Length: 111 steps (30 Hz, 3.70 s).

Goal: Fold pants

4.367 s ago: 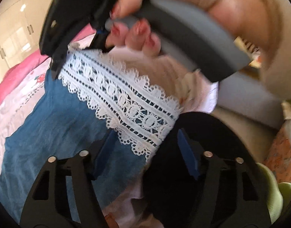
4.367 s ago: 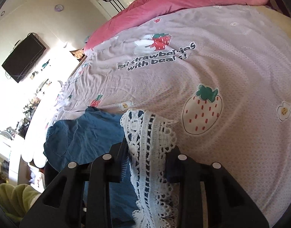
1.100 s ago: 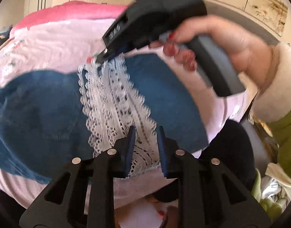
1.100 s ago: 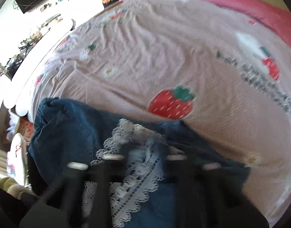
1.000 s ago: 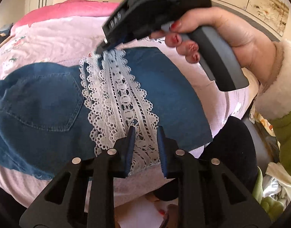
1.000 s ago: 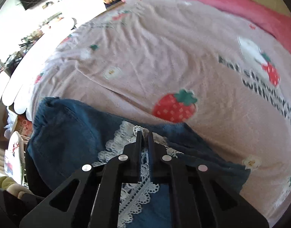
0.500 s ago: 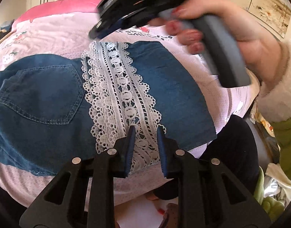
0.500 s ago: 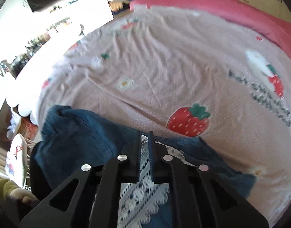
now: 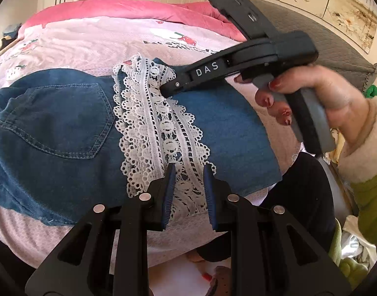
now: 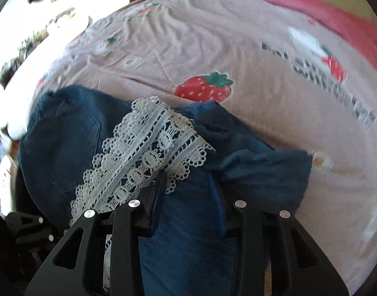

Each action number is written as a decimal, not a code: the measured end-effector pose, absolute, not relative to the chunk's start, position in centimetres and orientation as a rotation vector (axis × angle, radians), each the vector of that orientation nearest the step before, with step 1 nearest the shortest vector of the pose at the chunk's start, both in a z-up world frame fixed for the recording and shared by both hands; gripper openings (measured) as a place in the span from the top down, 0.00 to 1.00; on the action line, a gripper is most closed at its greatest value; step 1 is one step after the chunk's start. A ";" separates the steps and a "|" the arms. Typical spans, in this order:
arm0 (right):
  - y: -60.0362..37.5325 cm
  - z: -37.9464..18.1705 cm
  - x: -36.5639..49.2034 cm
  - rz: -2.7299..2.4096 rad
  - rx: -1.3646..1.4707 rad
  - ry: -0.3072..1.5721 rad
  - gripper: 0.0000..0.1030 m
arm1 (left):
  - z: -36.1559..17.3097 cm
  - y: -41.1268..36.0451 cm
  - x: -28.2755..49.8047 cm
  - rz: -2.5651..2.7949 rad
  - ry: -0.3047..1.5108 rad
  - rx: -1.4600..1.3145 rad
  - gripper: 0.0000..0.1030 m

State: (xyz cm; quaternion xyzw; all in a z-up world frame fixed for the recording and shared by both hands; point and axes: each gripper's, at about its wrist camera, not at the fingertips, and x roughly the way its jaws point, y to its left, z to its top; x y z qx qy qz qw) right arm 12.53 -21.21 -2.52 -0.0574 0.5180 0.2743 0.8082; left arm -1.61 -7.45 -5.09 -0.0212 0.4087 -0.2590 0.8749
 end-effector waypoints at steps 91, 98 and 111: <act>-2.8 3.5 13.9 1.190 -0.075 1.136 0.64 | -5.3 12.6 0.2 -0.278 0.823 -0.692 0.79; -6.9 6.2 14.2 1.175 -0.009 1.063 0.62 | -1.3 9.0 0.6 -0.307 0.755 -0.527 0.83; -19.0 5.8 13.3 1.041 0.090 1.028 0.58 | -0.1 -1.2 2.7 -0.426 0.793 -0.293 0.83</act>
